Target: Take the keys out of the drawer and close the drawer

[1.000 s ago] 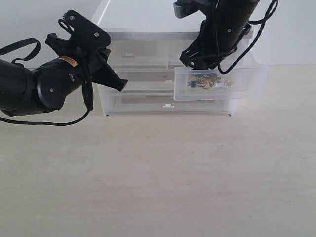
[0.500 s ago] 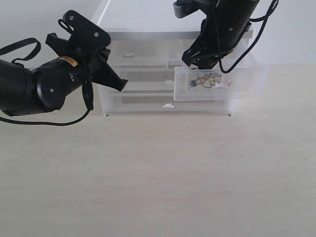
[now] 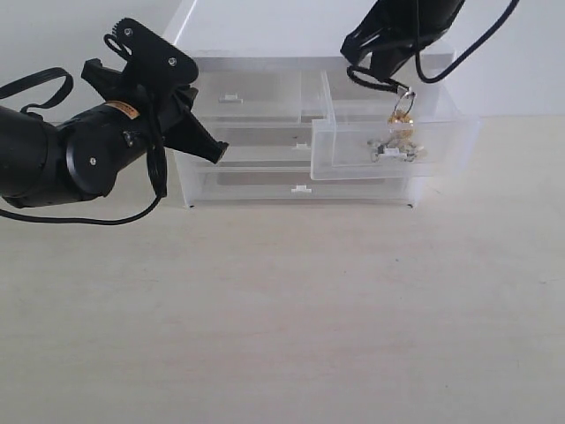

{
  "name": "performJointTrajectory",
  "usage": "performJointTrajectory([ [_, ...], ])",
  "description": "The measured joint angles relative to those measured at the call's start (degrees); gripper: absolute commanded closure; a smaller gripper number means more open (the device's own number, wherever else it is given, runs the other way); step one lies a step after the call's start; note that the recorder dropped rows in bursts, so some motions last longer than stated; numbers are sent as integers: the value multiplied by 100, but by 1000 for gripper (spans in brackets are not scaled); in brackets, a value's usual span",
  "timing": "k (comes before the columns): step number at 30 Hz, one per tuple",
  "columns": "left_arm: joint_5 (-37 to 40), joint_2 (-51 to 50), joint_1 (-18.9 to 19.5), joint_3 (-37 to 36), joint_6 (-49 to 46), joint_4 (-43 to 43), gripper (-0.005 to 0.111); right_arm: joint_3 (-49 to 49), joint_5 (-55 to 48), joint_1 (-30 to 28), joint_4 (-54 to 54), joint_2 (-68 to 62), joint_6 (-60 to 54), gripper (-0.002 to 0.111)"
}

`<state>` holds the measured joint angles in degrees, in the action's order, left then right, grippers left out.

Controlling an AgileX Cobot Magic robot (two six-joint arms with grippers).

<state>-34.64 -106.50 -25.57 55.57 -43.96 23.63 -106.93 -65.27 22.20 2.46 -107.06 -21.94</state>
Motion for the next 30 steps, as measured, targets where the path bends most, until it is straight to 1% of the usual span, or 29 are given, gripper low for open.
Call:
performJointTrajectory([
  [8, 0, 0, 0, 0, 0, 0, 103, -26, -44, 0, 158, 631, -22, 108],
  [12, 0, 0, 0, 0, 0, 0, 103, -26, -274, 0, 220, 507, -46, 107],
  [14, 0, 0, 0, 0, 0, 0, 103, -26, -322, 0, 245, 267, -43, 92],
  [15, 0, 0, 0, 0, 0, 0, 103, -26, -334, 0, 245, 185, -43, 74],
  [16, 0, 0, 0, 0, 0, 0, 103, -26, -347, 0, 245, 49, -59, 61],
  [17, 0, 0, 0, 0, 0, 0, 103, -26, -320, 0, 245, -58, -93, 56],
  [23, 0, 0, 0, 0, 0, 0, 103, -26, 57, 0, 198, -547, -53, 55],
  [30, 0, 0, 0, 0, 0, 0, 103, -26, 68, 0, -165, -861, 137, 55],
])
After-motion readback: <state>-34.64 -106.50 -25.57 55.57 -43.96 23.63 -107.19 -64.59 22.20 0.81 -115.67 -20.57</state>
